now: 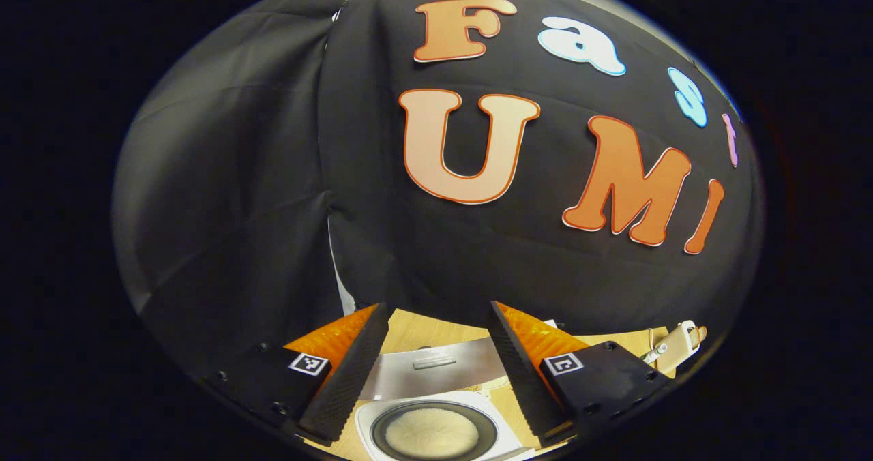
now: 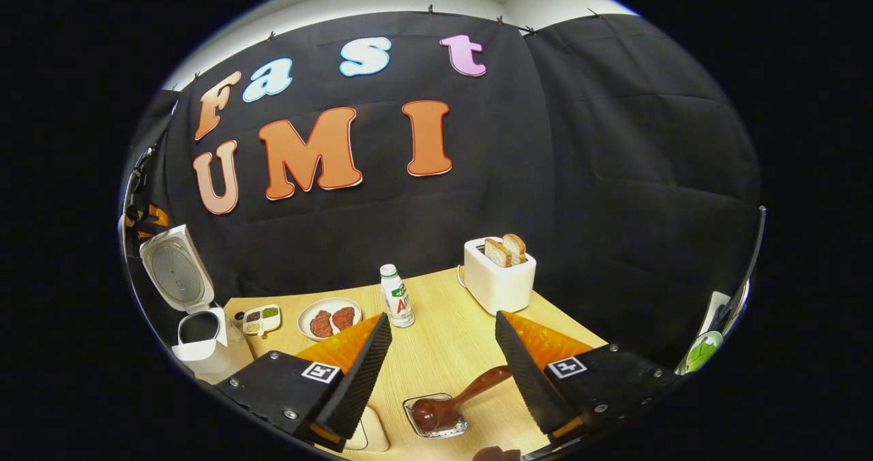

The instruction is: Close the left gripper, press the button to open the rice cooker; take a wooden spoon from the chopstick holder with the right hand, scoop a spoonful of rice and pour it into the rice cooker, then put the wooden spoon back into the chopstick holder.

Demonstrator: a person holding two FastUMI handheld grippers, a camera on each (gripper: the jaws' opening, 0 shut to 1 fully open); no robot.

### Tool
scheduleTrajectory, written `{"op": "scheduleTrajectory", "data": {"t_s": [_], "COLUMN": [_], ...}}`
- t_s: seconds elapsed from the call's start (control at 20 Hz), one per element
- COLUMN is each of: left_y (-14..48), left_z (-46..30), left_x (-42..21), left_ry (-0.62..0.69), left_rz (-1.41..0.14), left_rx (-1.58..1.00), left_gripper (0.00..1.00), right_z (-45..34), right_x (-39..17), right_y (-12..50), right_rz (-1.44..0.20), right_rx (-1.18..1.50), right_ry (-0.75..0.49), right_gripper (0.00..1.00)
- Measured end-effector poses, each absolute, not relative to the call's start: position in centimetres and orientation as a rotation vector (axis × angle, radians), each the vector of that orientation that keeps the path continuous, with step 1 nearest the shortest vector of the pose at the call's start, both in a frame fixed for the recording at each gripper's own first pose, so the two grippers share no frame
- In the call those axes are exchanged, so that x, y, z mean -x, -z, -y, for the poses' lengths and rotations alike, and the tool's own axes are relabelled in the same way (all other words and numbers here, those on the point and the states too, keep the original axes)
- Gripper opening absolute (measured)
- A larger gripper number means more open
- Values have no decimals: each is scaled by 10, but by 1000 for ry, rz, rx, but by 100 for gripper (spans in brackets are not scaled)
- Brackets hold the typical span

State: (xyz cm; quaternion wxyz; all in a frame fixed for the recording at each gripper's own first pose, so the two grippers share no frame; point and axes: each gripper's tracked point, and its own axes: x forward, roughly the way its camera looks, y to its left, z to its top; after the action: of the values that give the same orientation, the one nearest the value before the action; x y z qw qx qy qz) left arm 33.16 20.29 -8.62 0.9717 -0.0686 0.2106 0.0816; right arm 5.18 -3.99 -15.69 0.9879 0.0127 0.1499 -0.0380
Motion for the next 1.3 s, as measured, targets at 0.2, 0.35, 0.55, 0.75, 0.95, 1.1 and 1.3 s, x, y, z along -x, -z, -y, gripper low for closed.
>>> {"op": "scheduleTrajectory", "data": {"t_s": [0.2,0.35,0.55,0.75,0.95,1.1,1.3], "left_y": [90,90,96,113,149,183,227], "left_z": [-202,-194,-181,-159,-133,-121,-108], "left_x": [-323,-308,-280,-244,-205,-176,-150], "left_ry": [-177,-176,-177,-172,-159,-172,-187], "left_rz": [-431,-433,-429,-441,-495,-545,-605], "left_rx": [128,118,119,126,162,193,191], "left_gripper": [99,99,99,99,99,99,99], "right_z": [47,52,59,67,82,93,100], "right_x": [-54,-53,-57,-61,-60,-54,-41], "right_y": [146,142,132,114,85,58,35], "right_rz": [-270,-268,-261,-253,-229,-181,-137], "right_rx": [-49,-41,-32,1,50,83,110], "right_ry": [67,47,18,-21,-42,-54,-84], "right_gripper": [95,95,95,95,95,95,95]}}
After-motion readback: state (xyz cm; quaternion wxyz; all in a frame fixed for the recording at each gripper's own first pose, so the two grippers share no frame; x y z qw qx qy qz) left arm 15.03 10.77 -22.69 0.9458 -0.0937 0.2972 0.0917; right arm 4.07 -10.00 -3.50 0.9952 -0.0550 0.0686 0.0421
